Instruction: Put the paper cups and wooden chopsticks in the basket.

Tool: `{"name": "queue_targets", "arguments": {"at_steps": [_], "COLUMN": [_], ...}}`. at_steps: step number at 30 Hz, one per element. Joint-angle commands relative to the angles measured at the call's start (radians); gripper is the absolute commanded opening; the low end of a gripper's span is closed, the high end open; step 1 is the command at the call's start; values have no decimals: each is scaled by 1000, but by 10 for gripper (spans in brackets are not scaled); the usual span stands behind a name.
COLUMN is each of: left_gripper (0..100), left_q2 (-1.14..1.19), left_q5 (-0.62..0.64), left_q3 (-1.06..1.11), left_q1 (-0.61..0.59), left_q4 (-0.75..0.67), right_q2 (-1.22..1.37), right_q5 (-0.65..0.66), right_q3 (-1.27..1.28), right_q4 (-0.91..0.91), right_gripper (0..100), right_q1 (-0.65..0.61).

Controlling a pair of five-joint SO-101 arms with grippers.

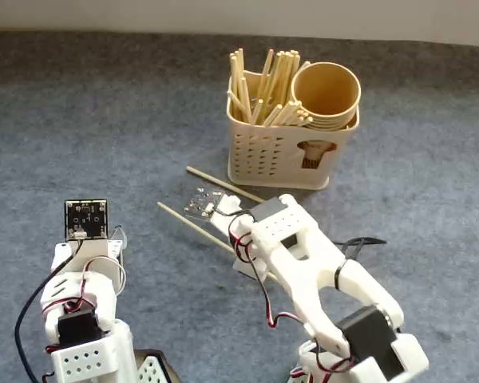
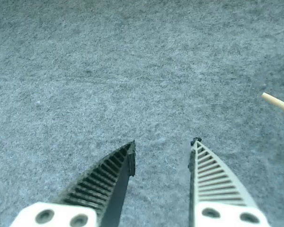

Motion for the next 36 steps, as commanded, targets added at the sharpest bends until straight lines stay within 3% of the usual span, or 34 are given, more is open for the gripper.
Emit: {"name": "queue_targets", "arguments": {"at_steps": [1,5,11,19,26,36], "left_gripper": [188,188,188,188,188,188], "left_q2": [-4,-4,-4,-4,-4,-4], "left_q5": [-6,-6,-6,-6,-6,-6], "left_q3": [19,19,19,19,19,19], "left_q1": [-12,-12,-12,-12,-12,-12], "left_q4": [0,0,0,0,0,0], "right_q2": [-59,-90,-114,-107,-91,162], "right_q5": [-54,-141,-227,-318,-321,-321], "right_q3": [1,-1,-1,5,31,53], "right_q4": [-15,-18,-38,-242,-380,-460], "right_gripper": [35,68,261,263,263,262], "right_q1": [-24,-88,-124,-185,-257,-254]}}
